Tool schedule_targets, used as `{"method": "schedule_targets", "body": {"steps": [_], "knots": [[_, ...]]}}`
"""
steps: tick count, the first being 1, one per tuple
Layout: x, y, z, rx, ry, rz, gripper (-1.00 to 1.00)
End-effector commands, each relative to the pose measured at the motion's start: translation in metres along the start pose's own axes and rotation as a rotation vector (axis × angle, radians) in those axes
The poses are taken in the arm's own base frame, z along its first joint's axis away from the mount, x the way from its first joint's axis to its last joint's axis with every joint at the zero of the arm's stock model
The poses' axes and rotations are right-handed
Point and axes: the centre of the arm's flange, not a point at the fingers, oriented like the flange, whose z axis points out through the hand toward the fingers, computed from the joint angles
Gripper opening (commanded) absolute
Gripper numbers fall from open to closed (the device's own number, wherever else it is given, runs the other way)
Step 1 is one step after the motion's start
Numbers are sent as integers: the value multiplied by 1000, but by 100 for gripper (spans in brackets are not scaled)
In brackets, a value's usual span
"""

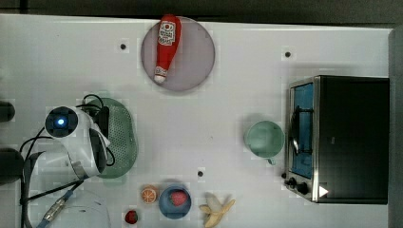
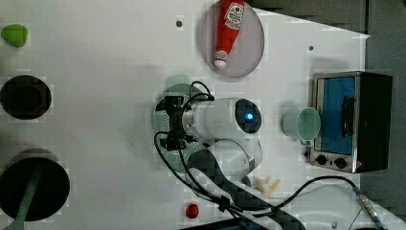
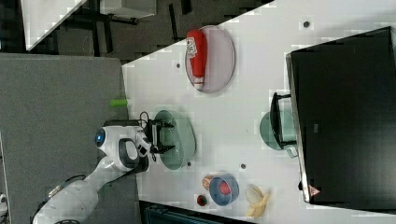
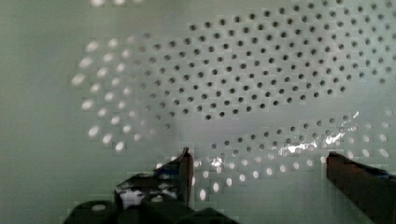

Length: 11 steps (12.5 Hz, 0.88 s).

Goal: Drag strainer right to left.

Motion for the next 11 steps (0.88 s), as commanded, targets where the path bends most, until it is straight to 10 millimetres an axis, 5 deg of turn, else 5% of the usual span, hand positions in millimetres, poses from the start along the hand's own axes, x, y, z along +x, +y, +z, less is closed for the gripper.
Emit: {"method": "schedule_targets", "body": {"steps": [1, 8, 11], "knots": [[-37, 1, 1, 12, -20, 85, 100], [-80, 2, 11, 31, -44, 49, 100], [-78, -10, -13, 70, -44, 20, 100]]}}
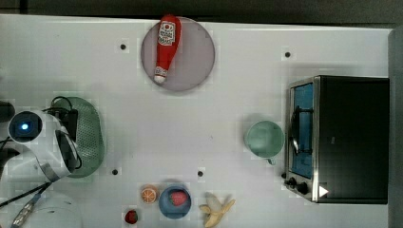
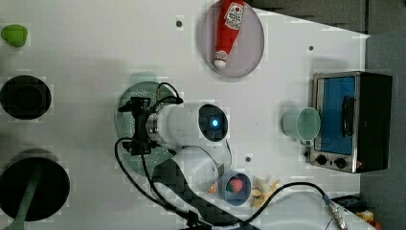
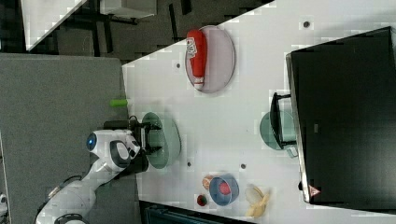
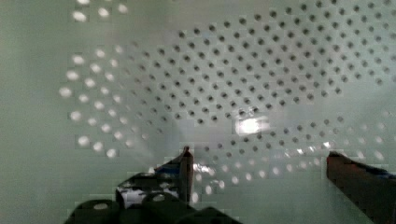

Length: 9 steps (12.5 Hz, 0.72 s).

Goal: Drag strainer right to left.

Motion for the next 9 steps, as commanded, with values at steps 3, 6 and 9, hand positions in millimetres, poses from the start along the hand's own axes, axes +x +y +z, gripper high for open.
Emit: {"method": "schedule_targets", "body": {"steps": [3, 6, 9], "knots": [[27, -38, -107, 21, 57, -184, 100], [78, -67, -243, 46, 60, -407, 100], [179, -77, -383, 87, 75, -509, 100]]}}
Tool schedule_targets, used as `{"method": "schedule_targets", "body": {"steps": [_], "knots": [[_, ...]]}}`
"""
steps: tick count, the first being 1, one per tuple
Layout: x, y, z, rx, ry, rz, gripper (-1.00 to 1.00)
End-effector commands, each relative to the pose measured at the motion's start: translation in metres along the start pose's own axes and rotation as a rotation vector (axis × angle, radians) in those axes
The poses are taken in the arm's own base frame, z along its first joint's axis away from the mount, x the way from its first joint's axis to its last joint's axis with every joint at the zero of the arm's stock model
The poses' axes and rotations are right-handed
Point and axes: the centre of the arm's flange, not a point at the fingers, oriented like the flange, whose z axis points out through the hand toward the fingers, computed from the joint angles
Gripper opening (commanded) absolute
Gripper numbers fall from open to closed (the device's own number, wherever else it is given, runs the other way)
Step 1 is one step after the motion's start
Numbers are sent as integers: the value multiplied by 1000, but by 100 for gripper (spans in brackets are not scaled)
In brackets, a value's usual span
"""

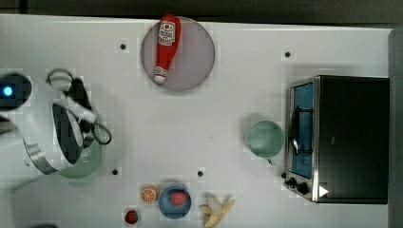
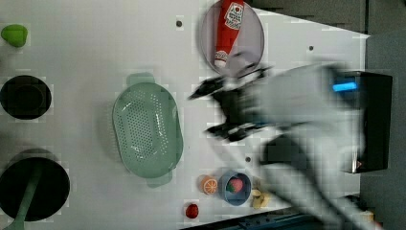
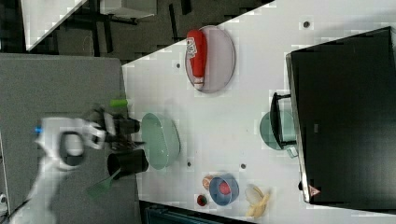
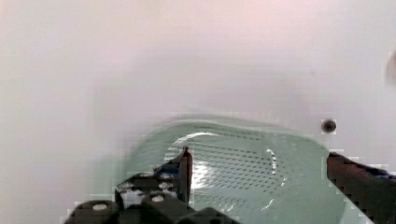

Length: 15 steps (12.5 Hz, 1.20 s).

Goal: Drag strainer right to left.

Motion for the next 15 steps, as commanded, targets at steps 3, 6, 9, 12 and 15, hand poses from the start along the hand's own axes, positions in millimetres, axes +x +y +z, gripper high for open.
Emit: {"method": "schedule_targets", "body": {"steps": [3, 6, 9, 12, 15], "knots": [[233, 93, -219, 115, 87, -186, 100], [303, 162, -256, 48, 116, -318, 100], [328, 190, -261, 66, 80, -293, 100], [325, 186, -252, 48, 75, -299, 100], [325, 179, -243, 21, 78, -296, 100]]}}
